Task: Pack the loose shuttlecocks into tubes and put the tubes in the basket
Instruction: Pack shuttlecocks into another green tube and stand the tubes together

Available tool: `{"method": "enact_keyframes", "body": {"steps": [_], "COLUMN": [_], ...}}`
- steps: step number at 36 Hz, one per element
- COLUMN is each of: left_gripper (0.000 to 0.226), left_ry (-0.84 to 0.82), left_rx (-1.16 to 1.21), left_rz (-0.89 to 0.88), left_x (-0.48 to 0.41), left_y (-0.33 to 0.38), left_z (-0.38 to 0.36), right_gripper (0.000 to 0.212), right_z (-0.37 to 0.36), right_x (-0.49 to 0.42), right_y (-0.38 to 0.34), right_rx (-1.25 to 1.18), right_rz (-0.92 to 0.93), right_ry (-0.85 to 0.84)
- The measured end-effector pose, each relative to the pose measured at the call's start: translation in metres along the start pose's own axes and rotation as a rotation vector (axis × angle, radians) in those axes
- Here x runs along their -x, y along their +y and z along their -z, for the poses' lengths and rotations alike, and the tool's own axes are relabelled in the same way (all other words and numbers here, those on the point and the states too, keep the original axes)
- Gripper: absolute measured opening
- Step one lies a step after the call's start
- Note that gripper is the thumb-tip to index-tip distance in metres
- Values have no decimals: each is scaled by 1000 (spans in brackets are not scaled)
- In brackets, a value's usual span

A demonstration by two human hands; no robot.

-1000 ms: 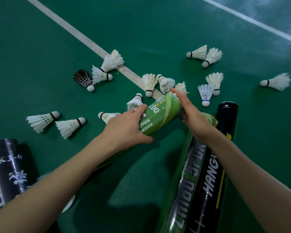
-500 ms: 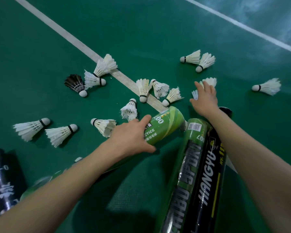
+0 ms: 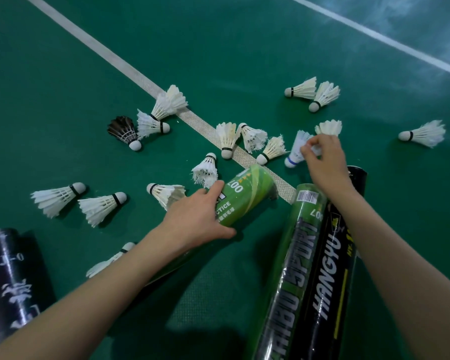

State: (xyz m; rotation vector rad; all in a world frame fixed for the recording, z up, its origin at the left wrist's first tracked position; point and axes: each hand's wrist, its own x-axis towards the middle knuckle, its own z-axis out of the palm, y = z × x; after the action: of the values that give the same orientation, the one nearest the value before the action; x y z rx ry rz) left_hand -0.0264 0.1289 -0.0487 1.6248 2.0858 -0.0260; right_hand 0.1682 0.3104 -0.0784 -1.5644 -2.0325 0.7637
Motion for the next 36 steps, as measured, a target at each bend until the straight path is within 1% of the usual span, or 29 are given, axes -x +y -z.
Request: {"method": "enact_keyframes", "body": {"steps": [4,7,9,11,13,14,16,17,19,23,25,30,32,33,36], "left_gripper": [100,100,101,102,102,102,101,101,99,98,98,96,96,96,97], "left_ry": [34,44,44,50,54,54,55,58,67,60,60,64,55,53,76], "left_rx": [8,7,12,24,30,29,23,21,16,-11,-4,3,-3,-1,10], "left_rz": [27,37,34,26,21,22,27,29,33,60,79,118,132,144,207], "left_x": [6,13,19,25,31,33,39,42,46,48,48,50,49,48,41], "left_y": [-5,-8,-9,-12,-15,-17,-21,-23,-26,-33,-37,-51,-59,-63,-76], "left_z": [2,4,4,5,6,7,8,9,9,11,12,15,17,19,24], "right_gripper": [4,12,14,14,9,16,44,55,66,71,78,84,82,78,59], "right_z": [0,0,0,0,-2,-3,-3,-4,-7,-20,-27,-54,-59,-62,-72], "right_x": [17,30,37,44,50,53,60,63,70,81,85,88,85,83,75], "right_y": [-22,-37,-47,-53,-56,-57,-62,-67,-75,-87,-92,-98,-102,-104,-112], "right_rx": [-200,-379,-477,-479,-424,-390,-352,-365,-409,-435,-490,-624,-662,-677,-718], "right_rz": [-13,-49,-101,-90,-23,5,39,47,51,17,10,-73,-113,-131,-205], "right_ry": [-169,-326,-467,-566,-609,-621,-642,-657,-685,-714,-739,-822,-842,-821,-656]}}
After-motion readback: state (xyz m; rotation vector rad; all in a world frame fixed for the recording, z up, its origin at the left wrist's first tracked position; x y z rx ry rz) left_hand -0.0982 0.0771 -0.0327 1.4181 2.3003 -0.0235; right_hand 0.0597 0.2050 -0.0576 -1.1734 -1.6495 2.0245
